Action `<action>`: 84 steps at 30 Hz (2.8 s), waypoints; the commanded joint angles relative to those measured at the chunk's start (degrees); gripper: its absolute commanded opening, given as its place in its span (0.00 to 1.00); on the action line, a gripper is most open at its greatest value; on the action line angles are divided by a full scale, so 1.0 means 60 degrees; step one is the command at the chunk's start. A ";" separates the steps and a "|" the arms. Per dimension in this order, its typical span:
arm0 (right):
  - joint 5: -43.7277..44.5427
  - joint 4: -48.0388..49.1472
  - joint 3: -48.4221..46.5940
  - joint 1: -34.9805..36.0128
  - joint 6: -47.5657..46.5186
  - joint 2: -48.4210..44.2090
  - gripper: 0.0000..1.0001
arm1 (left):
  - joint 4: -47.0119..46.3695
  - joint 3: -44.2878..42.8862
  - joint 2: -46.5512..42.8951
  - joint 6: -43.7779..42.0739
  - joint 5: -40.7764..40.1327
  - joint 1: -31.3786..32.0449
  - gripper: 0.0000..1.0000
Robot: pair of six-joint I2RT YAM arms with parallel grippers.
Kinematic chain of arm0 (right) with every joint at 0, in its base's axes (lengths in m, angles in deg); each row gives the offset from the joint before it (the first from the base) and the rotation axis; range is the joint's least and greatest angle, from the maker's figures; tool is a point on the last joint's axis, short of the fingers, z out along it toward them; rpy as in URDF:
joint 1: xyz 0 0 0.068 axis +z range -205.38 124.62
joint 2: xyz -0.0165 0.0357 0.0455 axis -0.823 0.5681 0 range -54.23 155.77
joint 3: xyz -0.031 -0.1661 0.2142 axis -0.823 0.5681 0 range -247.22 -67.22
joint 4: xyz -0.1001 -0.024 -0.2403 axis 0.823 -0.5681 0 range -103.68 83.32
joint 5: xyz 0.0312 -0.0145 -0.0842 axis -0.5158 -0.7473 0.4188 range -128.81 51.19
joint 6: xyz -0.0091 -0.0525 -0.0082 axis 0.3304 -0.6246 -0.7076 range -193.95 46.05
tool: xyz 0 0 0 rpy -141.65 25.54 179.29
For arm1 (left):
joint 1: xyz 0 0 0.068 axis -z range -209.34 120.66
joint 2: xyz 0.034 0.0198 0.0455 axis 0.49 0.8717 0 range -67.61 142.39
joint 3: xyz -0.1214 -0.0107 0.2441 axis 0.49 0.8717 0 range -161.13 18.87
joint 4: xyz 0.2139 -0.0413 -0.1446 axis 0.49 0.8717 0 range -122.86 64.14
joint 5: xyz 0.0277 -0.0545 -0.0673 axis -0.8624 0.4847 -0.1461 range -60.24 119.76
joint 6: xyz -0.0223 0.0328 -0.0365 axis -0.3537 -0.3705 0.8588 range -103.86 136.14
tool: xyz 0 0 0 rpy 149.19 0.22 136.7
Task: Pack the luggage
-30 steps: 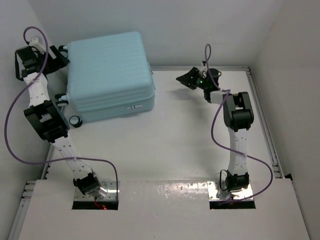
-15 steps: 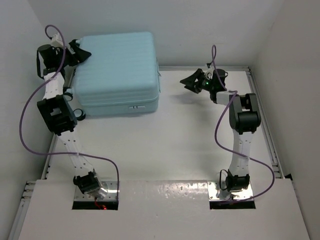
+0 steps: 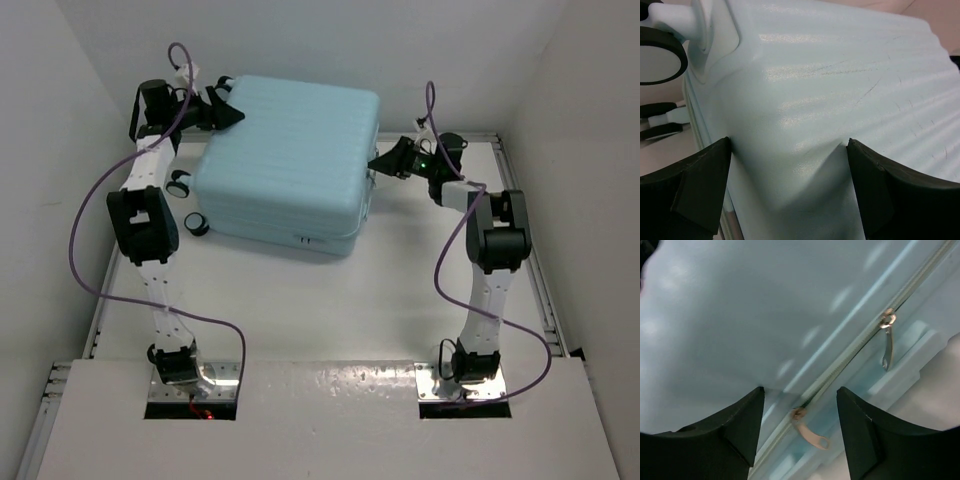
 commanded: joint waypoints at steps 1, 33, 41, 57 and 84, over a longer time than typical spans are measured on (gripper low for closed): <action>-0.1001 0.0182 0.0689 0.0680 -0.1823 -0.1305 0.60 | 0.4663 0.0921 -0.0179 -0.2298 0.2464 0.0931 0.85; -0.2378 -0.1083 -0.2617 -0.1356 -0.6400 0.1048 0.42 | 0.7947 0.1067 -0.3697 -0.5817 -0.3620 0.3757 0.78; -0.3097 0.1161 -0.1606 -0.0814 -0.5813 0.1108 0.44 | 0.8314 0.1272 -0.3507 -0.6066 -0.3885 0.3846 0.78; -0.3463 0.1235 -0.2776 -0.0565 -0.6561 0.2134 0.52 | 0.8314 0.1170 -0.3243 -0.6066 -0.4061 0.3934 0.78; -0.3595 0.2026 -0.3642 0.0270 -0.5564 0.2911 0.00 | 0.8211 0.1375 -0.3229 -0.6066 -0.4719 0.4022 0.78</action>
